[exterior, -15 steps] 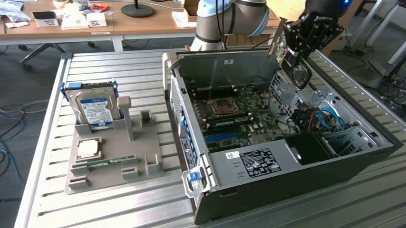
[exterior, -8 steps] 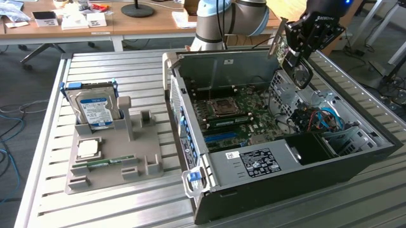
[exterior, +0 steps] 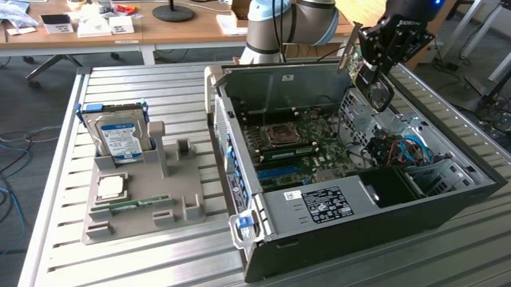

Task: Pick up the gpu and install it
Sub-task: 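Insert the gpu into the slot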

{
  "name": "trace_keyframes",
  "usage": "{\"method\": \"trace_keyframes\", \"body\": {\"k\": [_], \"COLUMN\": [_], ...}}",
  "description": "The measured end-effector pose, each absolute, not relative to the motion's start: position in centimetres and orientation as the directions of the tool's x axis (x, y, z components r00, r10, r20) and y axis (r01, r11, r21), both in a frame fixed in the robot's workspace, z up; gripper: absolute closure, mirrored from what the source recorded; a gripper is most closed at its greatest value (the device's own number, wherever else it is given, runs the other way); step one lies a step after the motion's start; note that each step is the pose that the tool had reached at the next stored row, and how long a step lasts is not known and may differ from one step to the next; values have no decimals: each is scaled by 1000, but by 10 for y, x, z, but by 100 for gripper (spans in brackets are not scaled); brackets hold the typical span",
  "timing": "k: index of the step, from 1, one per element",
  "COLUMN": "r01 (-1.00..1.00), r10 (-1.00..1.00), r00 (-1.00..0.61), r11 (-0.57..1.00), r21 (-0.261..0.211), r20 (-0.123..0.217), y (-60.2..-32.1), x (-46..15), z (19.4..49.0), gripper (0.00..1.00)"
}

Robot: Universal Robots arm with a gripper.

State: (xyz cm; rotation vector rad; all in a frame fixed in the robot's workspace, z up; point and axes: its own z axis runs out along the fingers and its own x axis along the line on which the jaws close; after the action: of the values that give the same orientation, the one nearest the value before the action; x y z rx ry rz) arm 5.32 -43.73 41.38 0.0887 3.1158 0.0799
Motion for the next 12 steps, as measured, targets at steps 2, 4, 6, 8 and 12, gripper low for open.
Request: {"method": "trace_keyframes", "body": {"k": [2, 4, 6, 8, 12], "r01": [56, 54, 42, 24, -35], "r10": [57, 55, 43, 25, -34], "r00": [-998, -998, -999, -999, -999], "r11": [997, 997, 998, 998, 998], "r21": [52, 53, 53, 53, 53], "r20": [-22, -22, -22, -22, -22], "y": [-437, -437, -437, -437, -437], "x": [53, 53, 53, 53, 53], "z": [414, 414, 414, 414, 414], "gripper": [73, 73, 73, 73, 73]}}
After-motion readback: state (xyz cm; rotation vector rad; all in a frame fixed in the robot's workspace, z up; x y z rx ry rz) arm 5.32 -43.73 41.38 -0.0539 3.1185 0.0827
